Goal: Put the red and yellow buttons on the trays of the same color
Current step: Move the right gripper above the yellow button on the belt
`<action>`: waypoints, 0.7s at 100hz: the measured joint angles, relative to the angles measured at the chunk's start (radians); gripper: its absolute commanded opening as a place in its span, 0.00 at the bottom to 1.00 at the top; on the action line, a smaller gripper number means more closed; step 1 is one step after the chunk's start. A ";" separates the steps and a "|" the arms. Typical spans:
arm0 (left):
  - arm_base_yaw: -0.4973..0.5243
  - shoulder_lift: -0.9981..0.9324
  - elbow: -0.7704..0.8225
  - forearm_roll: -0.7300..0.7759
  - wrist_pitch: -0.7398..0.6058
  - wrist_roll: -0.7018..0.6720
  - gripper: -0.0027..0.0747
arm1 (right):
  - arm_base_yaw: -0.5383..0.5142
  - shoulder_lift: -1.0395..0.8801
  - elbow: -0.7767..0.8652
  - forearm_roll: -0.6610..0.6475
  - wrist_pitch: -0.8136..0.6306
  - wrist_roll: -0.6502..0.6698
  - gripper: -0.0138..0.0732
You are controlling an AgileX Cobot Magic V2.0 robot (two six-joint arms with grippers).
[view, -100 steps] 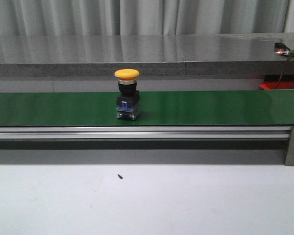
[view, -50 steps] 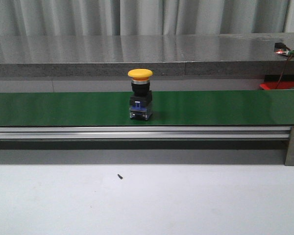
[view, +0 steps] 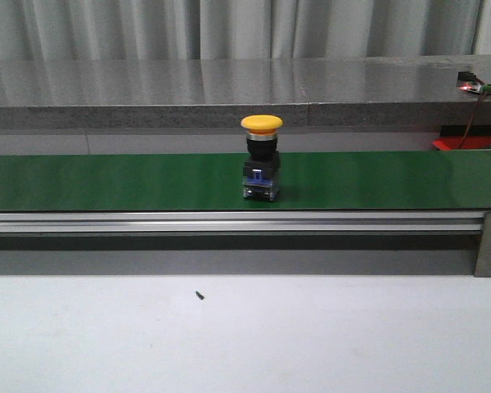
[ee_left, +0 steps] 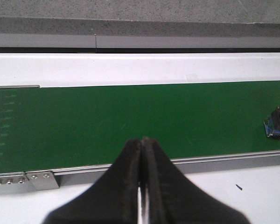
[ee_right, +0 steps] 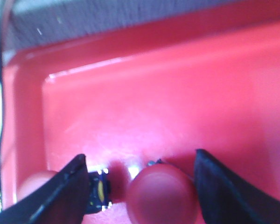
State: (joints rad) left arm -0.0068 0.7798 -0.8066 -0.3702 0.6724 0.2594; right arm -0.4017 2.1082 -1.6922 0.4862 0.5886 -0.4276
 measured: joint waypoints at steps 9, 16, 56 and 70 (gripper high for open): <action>0.000 0.000 0.000 0.000 0.000 0.000 0.01 | 0.000 -0.024 0.000 0.000 0.000 0.000 0.72; 0.000 0.000 0.000 0.000 0.000 0.000 0.01 | 0.000 -0.042 0.000 0.002 0.003 0.000 0.72; 0.000 0.000 0.000 0.000 0.000 0.000 0.01 | 0.043 -0.214 0.126 0.002 0.058 0.000 0.72; 0.000 0.000 0.000 0.000 0.000 0.000 0.01 | 0.092 -0.307 0.230 0.002 0.058 -0.002 0.72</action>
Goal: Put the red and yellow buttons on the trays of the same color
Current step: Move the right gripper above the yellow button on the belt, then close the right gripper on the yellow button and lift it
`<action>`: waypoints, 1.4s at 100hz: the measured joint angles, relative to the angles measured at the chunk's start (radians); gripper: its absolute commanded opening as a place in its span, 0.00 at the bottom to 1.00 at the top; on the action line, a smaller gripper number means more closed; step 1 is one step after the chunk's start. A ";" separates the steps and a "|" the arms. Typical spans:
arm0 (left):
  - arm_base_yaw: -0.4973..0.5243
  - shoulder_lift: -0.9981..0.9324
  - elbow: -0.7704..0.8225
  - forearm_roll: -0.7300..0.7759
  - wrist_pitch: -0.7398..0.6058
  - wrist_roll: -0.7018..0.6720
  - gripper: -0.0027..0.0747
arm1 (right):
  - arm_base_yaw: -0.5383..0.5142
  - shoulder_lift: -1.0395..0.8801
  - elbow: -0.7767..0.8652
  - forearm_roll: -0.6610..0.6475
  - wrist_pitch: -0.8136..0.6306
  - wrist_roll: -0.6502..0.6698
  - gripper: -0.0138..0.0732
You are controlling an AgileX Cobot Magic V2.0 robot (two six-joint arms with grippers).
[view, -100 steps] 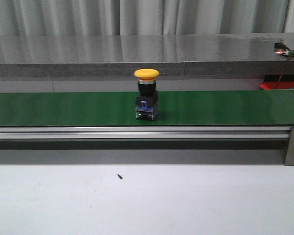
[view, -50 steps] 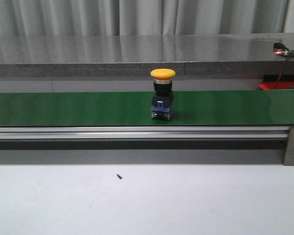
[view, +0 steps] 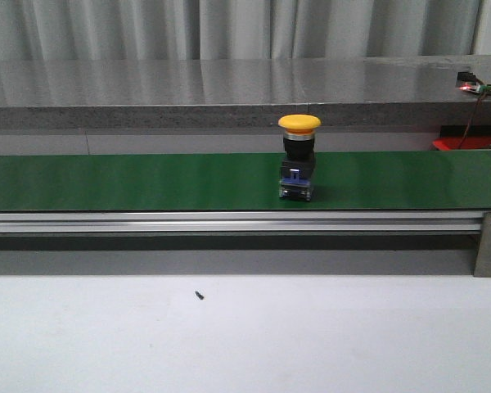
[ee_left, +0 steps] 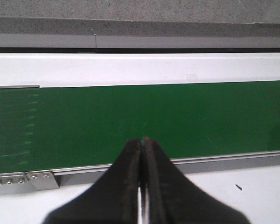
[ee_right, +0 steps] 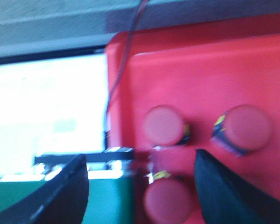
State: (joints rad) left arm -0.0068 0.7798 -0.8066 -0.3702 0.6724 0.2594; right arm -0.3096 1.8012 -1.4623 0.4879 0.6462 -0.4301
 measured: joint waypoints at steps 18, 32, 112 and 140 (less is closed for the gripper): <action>0.000 0.000 0.000 0.000 0.000 0.000 0.01 | 0.089 -0.117 0.097 0.000 0.030 -0.028 0.72; 0.000 0.000 0.000 0.000 0.000 0.000 0.01 | 0.169 -0.166 0.116 0.000 0.130 -0.041 0.72; 0.000 0.000 0.000 0.000 0.000 0.000 0.01 | 0.448 -0.181 0.120 -0.002 0.353 -0.197 0.72; 0.000 0.000 0.000 0.000 0.000 0.000 0.01 | 0.448 -0.126 0.120 -0.002 0.345 -0.218 0.72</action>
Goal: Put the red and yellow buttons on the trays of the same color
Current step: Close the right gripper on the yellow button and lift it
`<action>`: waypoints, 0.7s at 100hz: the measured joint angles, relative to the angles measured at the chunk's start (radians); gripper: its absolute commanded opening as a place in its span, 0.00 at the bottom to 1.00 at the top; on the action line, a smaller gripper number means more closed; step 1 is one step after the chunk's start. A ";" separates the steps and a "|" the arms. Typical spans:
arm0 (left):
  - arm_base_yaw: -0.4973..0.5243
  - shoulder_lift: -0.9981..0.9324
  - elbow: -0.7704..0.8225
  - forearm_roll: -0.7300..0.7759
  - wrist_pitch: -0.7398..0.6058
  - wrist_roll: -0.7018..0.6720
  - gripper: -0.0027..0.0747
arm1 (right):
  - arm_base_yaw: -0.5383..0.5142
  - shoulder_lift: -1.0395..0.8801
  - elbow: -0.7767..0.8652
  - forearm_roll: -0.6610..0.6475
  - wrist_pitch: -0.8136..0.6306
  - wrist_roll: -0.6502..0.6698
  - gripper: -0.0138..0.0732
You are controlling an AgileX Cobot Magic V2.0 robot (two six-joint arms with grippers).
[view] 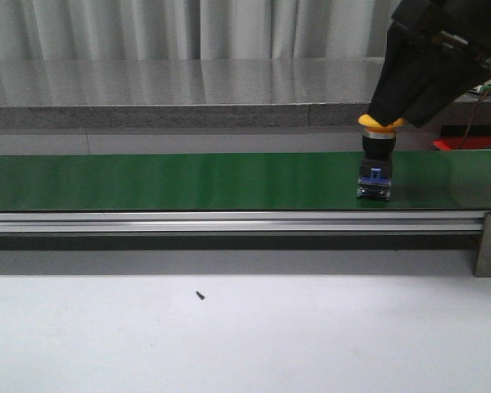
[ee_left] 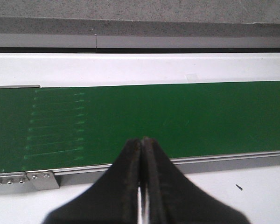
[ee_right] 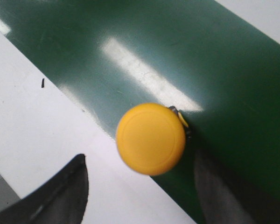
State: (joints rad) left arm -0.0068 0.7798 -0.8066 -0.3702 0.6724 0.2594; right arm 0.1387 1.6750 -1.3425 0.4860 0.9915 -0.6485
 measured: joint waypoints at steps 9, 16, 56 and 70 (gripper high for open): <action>0.000 0.000 0.000 0.000 0.000 0.000 0.01 | 0.000 0.036 0.000 0.000 -0.012 -0.001 0.71; 0.000 0.000 0.000 0.000 0.000 0.000 0.01 | 0.000 0.052 0.000 -0.002 -0.021 -0.001 0.68; 0.000 0.000 0.000 0.000 0.000 0.000 0.01 | 0.000 0.059 0.000 -0.004 -0.055 -0.004 0.22; 0.000 0.000 0.000 0.000 0.000 0.000 0.01 | -0.013 0.032 0.009 -0.006 -0.049 0.018 0.22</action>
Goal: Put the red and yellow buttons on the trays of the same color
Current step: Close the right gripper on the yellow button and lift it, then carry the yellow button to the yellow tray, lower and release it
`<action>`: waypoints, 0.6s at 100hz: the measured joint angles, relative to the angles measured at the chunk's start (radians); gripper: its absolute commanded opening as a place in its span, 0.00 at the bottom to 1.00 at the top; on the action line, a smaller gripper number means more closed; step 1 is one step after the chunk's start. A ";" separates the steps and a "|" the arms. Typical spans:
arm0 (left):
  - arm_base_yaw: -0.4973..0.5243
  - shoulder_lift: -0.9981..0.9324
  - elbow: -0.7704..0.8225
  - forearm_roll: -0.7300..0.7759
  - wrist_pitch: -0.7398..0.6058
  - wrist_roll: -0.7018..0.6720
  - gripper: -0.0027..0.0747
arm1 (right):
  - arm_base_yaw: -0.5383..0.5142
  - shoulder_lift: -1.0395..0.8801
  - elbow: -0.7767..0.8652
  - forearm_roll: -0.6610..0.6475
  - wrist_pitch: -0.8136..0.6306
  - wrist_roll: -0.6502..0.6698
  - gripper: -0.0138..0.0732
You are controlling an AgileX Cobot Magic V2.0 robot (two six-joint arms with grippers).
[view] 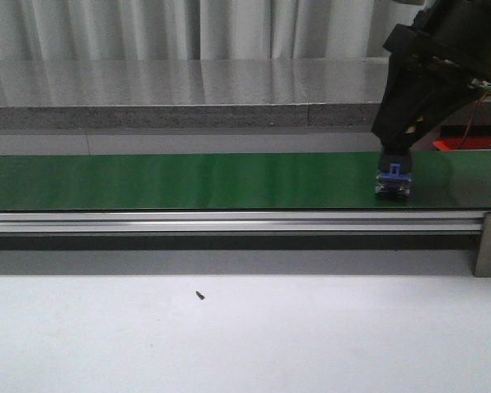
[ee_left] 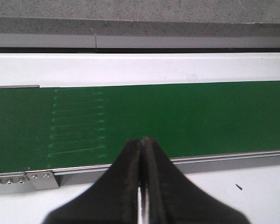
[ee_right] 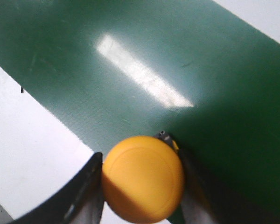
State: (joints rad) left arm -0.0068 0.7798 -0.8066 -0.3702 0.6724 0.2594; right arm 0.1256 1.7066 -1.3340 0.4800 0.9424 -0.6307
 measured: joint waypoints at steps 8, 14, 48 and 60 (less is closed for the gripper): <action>0.000 0.000 0.000 0.000 0.000 0.000 0.01 | -0.028 -0.044 0.023 0.000 0.000 0.019 0.22; 0.000 0.000 0.000 0.000 0.000 0.000 0.01 | -0.054 -0.079 0.041 0.000 0.000 0.038 0.22; 0.000 0.000 0.000 0.000 0.000 0.000 0.01 | -0.287 -0.259 0.134 -0.017 0.016 0.199 0.22; 0.000 0.000 0.000 0.000 0.000 0.000 0.01 | -0.396 -0.291 0.150 -0.064 0.029 0.313 0.22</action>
State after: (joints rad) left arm -0.0068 0.7798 -0.8066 -0.3702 0.6724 0.2594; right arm -0.2702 1.4156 -1.1838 0.4163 0.9717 -0.3179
